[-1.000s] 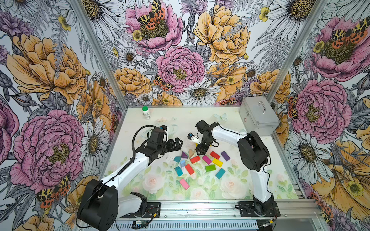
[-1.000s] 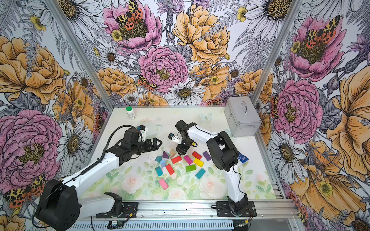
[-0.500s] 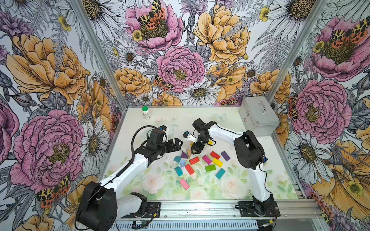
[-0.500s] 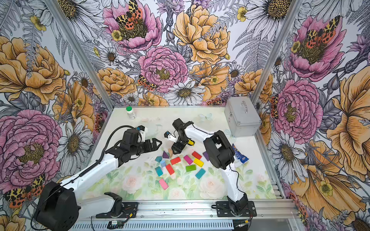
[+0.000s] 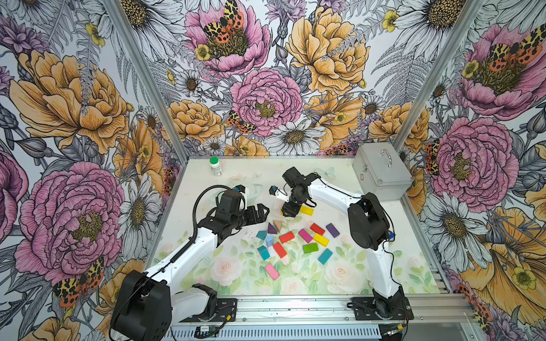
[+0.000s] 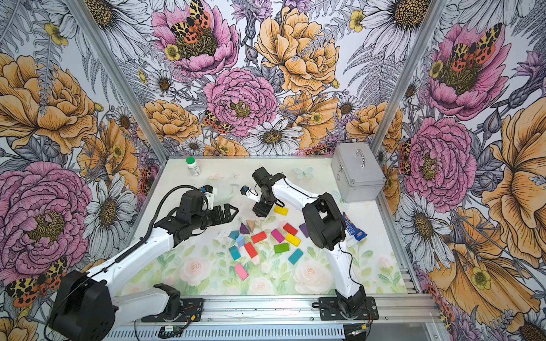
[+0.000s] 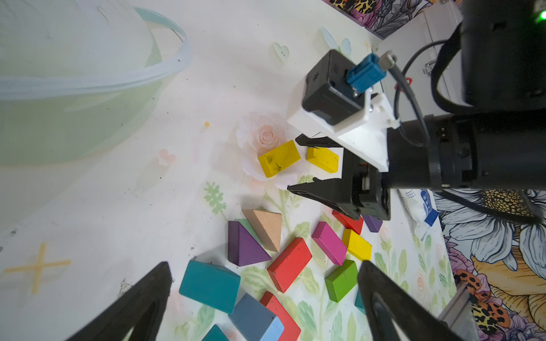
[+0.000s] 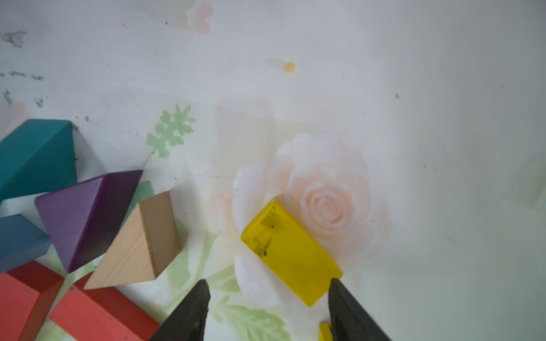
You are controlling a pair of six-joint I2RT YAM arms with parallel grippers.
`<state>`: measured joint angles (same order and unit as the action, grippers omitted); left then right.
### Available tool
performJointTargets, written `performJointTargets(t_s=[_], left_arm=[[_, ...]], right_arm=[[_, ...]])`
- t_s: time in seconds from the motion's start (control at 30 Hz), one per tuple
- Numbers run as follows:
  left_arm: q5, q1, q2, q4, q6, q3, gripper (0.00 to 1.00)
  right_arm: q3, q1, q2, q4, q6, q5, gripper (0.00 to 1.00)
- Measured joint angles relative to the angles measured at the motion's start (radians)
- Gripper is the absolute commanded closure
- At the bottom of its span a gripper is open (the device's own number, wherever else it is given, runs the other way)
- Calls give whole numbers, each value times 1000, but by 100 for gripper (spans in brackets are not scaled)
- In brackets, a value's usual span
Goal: Assemble a piece of candy with building blocks
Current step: Adjust the building block at the center of the board.
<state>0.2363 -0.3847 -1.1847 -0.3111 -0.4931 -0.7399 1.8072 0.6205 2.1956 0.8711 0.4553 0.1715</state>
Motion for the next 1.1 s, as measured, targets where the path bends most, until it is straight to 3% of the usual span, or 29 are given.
performJointTargets(t_s=[0.37,0.6,0.7,0.87,1.1], left_arm=[[0,2,-3,0,-6,0,1],[0,2,-17,0,-6,0,1],[0,2,-21,0,-6,0,1],[0,2,-39,0,-6,0,1],[0,1,-89,-4,-6,-28,1]], right_arm=[[48,0,71,5,169,-53,31],[117,0,139,10,202,-40,33],[126,0,146,11,212,-32,42],[127,-12,150,12,222,-16,75],[127,-57,150,11,211,-10,78]])
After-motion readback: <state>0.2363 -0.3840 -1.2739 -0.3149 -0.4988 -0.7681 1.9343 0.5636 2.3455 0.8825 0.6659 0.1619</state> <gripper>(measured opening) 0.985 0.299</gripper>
